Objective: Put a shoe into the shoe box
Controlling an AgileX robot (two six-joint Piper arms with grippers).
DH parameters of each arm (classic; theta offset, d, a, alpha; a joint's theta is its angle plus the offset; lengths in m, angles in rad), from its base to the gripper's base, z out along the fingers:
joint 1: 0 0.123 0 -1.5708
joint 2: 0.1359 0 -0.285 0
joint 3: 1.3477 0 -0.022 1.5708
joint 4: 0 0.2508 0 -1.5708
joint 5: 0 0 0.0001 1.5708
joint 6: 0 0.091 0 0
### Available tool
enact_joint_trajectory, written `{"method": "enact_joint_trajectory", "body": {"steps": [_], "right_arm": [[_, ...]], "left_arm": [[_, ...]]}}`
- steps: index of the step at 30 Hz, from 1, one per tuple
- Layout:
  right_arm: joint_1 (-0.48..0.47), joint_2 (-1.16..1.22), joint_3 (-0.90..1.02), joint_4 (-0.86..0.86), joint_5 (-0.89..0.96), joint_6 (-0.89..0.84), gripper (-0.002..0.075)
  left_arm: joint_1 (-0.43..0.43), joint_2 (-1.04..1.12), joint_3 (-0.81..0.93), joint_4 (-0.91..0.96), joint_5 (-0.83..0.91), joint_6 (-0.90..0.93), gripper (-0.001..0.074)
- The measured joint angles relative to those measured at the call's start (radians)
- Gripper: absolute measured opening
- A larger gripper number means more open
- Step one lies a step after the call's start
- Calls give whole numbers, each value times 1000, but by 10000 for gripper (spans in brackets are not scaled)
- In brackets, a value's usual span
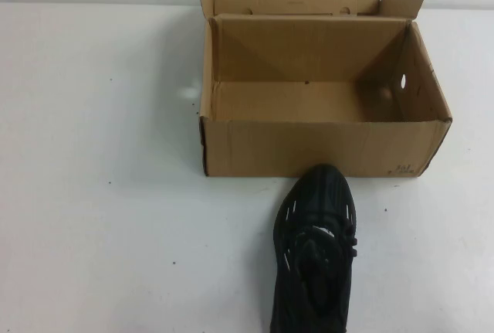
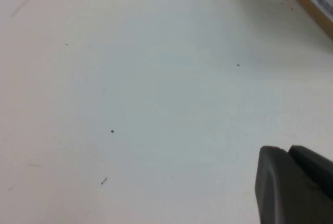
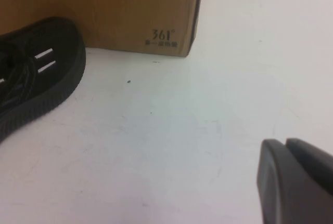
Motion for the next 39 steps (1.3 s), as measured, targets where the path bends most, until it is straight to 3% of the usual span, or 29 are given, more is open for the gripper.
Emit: {"method": "enact_joint_trajectory", "body": {"steps": [39], "right_arm": [[0, 0, 0, 33, -6, 0, -16]], "left_arm": [[0, 0, 0, 5, -25, 0, -1]]}}
